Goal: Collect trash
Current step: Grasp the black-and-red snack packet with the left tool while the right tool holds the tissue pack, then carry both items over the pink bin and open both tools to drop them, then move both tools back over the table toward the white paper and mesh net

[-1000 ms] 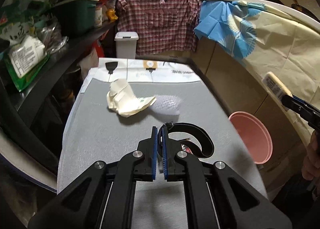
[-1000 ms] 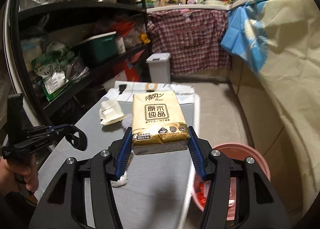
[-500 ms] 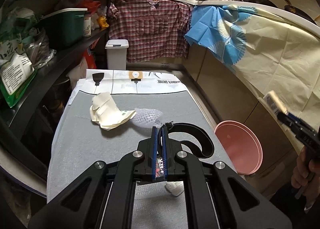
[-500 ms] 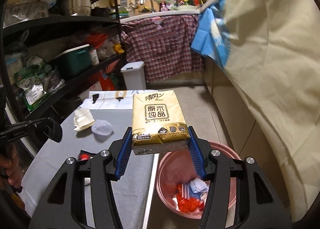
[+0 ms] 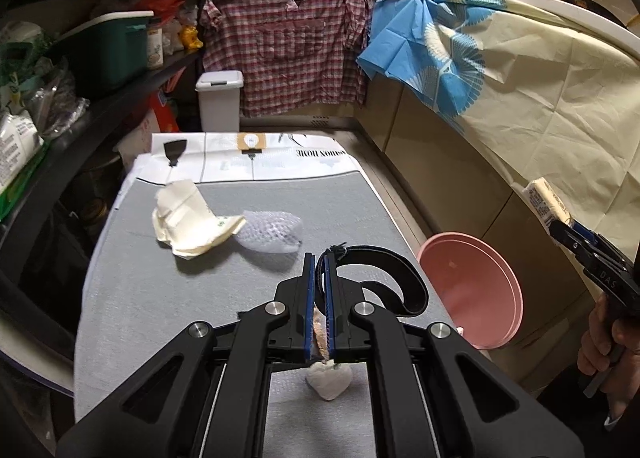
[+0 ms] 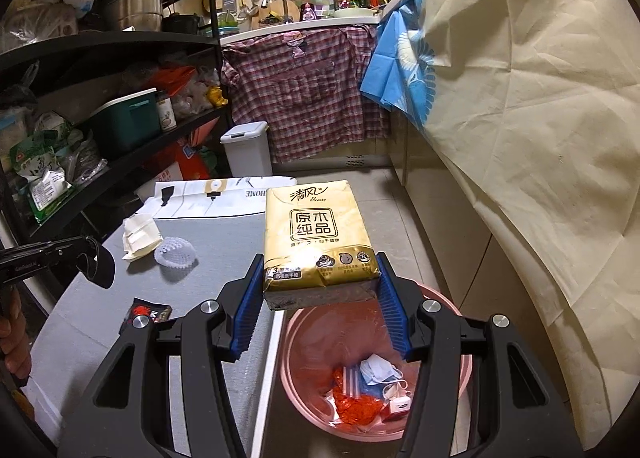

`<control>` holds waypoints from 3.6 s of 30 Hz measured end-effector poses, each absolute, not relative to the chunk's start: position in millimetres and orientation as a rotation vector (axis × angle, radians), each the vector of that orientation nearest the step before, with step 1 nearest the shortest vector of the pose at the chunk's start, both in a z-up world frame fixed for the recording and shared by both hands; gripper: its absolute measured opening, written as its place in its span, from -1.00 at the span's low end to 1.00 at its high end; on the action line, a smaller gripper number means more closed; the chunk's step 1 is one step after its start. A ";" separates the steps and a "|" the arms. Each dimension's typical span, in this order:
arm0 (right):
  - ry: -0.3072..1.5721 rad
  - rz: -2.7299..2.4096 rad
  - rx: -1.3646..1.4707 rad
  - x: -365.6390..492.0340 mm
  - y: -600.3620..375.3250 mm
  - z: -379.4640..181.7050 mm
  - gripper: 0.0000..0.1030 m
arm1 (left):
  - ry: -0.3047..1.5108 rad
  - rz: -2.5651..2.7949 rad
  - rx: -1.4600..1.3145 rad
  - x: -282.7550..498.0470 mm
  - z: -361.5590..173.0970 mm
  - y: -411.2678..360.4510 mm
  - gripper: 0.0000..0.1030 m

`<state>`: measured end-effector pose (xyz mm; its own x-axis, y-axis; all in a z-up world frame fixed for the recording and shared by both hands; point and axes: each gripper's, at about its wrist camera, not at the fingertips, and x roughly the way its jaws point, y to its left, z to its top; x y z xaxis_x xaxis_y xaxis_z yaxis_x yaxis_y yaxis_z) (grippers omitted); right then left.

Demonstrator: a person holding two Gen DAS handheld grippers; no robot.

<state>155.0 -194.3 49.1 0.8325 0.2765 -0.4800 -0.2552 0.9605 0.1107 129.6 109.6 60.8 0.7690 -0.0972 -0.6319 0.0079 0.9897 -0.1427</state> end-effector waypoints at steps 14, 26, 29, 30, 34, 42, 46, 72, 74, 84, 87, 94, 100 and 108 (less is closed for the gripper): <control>0.566 0.189 0.128 175.9 -229.9 37.3 0.05 | 0.732 -0.128 -0.111 149.3 56.2 73.5 -0.91; 0.629 0.128 0.113 191.3 -243.5 21.8 0.05 | 0.765 -0.211 -0.113 188.2 47.5 9.2 -0.91; 0.640 0.115 0.108 193.8 -246.5 19.2 0.05 | 0.772 -0.232 -0.103 200.7 45.7 -10.9 -0.91; 0.647 0.109 0.107 195.2 -247.6 17.9 0.05 | 0.776 -0.238 -0.100 204.2 44.7 -17.1 -0.91; 0.674 0.095 0.114 201.5 -252.7 12.2 0.05 | 0.795 -0.262 -0.072 217.6 39.1 -40.4 -0.91; 0.691 0.091 0.108 209.6 -252.2 7.1 0.05 | 0.842 -0.290 -0.015 234.4 20.3 -74.6 -0.91; 0.692 0.092 0.109 210.8 -250.8 6.3 0.04 | 0.855 -0.296 -0.006 237.5 14.1 -82.8 -0.91; 0.686 0.108 0.091 208.8 -239.5 5.9 0.24 | 0.830 -0.314 -0.028 217.7 29.9 -63.5 -0.82; 0.675 0.123 0.088 204.9 -234.7 8.3 0.22 | 0.816 -0.303 -0.026 208.7 37.9 -50.5 -0.82; 0.607 0.205 0.046 184.7 -206.1 26.1 -0.01 | 0.761 -0.198 -0.001 166.4 70.9 50.1 -0.82; 0.601 0.237 0.030 179.8 -196.8 28.8 -0.21 | 0.748 -0.146 0.001 159.3 76.1 88.2 -0.82; 0.575 0.307 -0.012 169.0 -169.4 35.8 -0.29 | 0.732 -0.012 -0.119 159.2 55.7 179.3 -0.82; 0.546 0.392 -0.008 173.5 -140.7 41.0 -0.44 | 0.723 0.040 -0.186 165.8 44.2 220.1 -0.82; 0.579 0.497 0.030 195.3 -95.3 29.8 -0.58 | 0.715 0.079 -0.230 175.5 32.2 255.7 -0.82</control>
